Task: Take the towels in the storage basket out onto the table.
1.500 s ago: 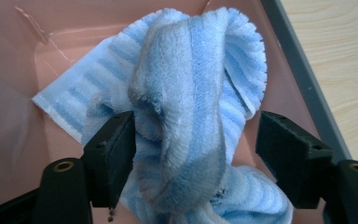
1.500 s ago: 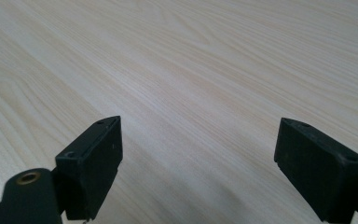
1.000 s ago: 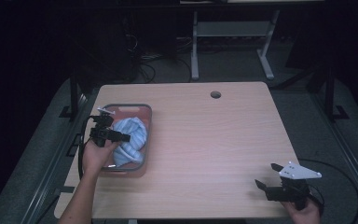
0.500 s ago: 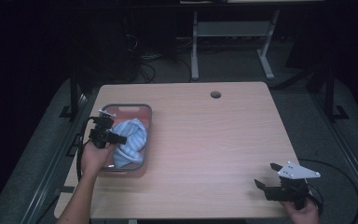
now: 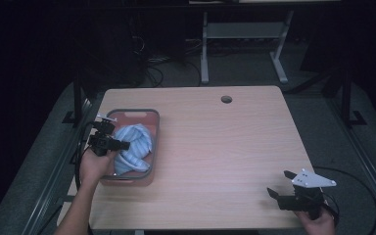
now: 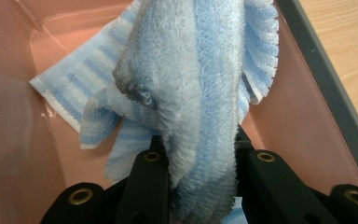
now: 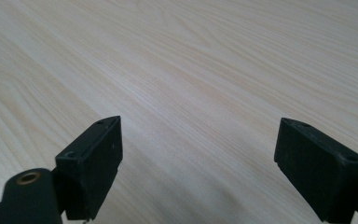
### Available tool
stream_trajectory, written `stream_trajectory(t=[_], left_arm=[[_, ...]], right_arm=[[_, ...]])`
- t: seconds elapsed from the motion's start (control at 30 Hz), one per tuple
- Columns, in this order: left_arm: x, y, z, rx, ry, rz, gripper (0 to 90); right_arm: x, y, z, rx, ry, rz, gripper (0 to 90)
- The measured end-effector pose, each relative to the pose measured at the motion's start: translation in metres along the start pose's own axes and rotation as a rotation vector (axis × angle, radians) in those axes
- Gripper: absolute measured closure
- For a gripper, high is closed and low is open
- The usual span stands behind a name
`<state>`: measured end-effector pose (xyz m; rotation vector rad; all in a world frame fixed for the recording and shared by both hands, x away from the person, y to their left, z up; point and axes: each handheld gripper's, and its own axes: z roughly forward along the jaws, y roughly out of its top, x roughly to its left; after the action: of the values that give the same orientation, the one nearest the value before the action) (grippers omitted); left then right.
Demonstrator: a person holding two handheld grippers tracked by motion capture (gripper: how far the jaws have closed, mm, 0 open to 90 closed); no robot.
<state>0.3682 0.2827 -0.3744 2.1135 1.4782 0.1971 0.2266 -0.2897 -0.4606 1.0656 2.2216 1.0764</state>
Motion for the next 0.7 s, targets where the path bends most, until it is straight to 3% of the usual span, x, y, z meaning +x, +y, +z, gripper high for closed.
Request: stream_trajectory(t=[0.7], left_arm=[[0.001,0.005,-0.032,-0.067,-0.029,0.009,75.7]], right_arm=[[0.0,0.002,0.0,-0.002,-0.002,0.0,14.6]])
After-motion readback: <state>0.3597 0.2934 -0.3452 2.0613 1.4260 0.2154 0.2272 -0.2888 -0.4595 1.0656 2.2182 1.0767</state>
